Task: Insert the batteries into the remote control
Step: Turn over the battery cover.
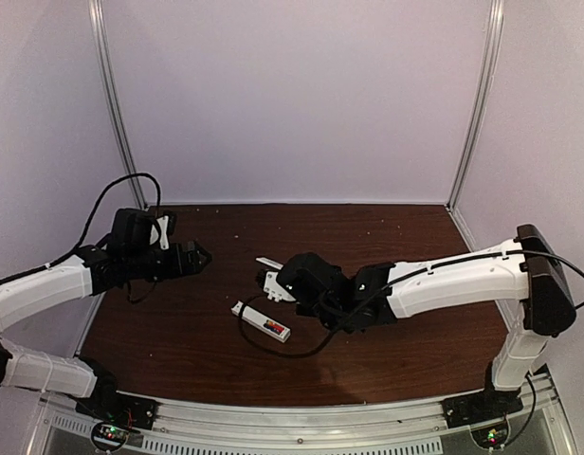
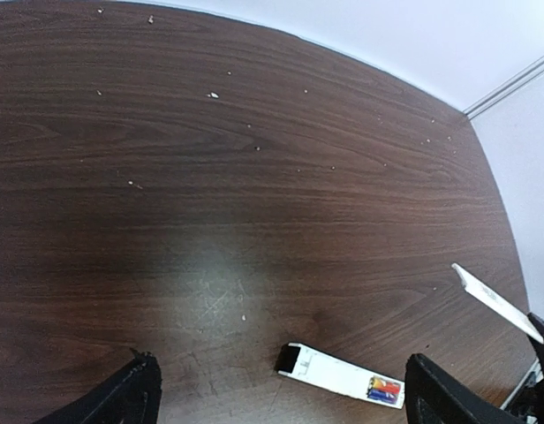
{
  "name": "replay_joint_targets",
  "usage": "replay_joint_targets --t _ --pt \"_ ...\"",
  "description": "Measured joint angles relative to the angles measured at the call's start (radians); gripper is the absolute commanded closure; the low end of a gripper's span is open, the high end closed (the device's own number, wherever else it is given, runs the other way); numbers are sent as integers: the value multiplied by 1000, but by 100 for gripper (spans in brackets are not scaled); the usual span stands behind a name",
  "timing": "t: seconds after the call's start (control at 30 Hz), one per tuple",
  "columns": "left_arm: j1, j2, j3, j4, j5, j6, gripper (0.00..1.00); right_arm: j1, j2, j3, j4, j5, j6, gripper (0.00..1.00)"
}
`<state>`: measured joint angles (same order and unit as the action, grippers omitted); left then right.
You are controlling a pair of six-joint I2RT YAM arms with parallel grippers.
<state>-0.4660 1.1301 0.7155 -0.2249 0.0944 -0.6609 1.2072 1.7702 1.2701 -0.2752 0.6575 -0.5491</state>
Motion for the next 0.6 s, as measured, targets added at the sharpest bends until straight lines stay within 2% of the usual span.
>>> replay_joint_targets --t 0.2,0.33,0.6 --pt "61 130 0 82 150 -51 3 73 26 -89 206 231 -248 100" --pt "69 213 -4 138 227 -71 3 124 78 -100 338 324 -398 100" --pt "72 280 -14 245 318 -74 8 198 250 -61 426 412 -516 100"
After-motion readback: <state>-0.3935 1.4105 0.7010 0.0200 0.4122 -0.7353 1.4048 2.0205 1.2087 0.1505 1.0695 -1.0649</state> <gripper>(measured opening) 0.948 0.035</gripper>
